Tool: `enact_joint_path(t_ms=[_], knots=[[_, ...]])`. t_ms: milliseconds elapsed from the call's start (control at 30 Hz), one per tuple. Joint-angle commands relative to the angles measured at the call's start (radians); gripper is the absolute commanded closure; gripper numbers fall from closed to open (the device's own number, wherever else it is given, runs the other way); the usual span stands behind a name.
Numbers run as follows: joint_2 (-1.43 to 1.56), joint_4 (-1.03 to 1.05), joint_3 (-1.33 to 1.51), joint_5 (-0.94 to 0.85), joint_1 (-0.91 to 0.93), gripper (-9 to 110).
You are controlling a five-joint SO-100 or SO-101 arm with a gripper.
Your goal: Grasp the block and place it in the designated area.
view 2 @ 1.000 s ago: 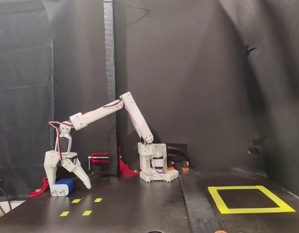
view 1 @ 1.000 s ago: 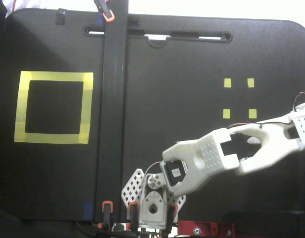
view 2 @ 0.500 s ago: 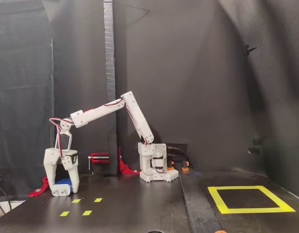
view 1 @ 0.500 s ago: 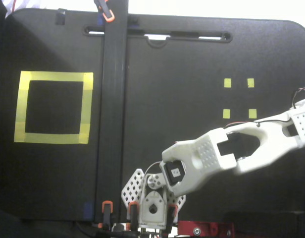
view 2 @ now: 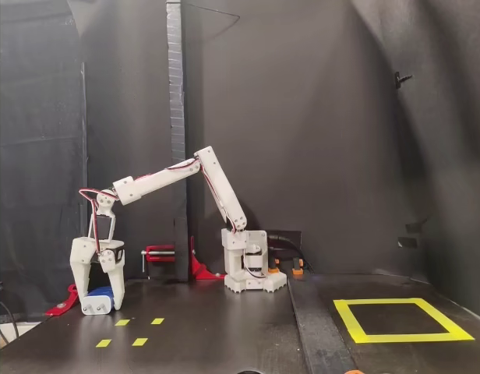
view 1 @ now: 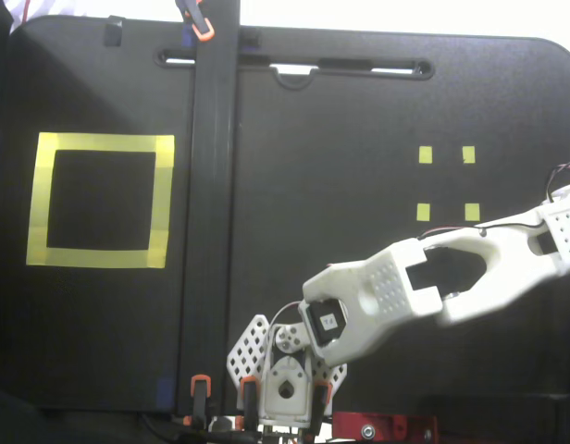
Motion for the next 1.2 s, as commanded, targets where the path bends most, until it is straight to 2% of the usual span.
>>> enact_joint_path(t_ms=[0, 233, 1167], knots=[[-0.005, 0.005, 0.005, 0.008, 0.003, 77], [-0.002, 0.038, -0.038, 0.043, -0.012, 77], [0.014, 0.638, -0.638, 0.184, -0.094, 77]])
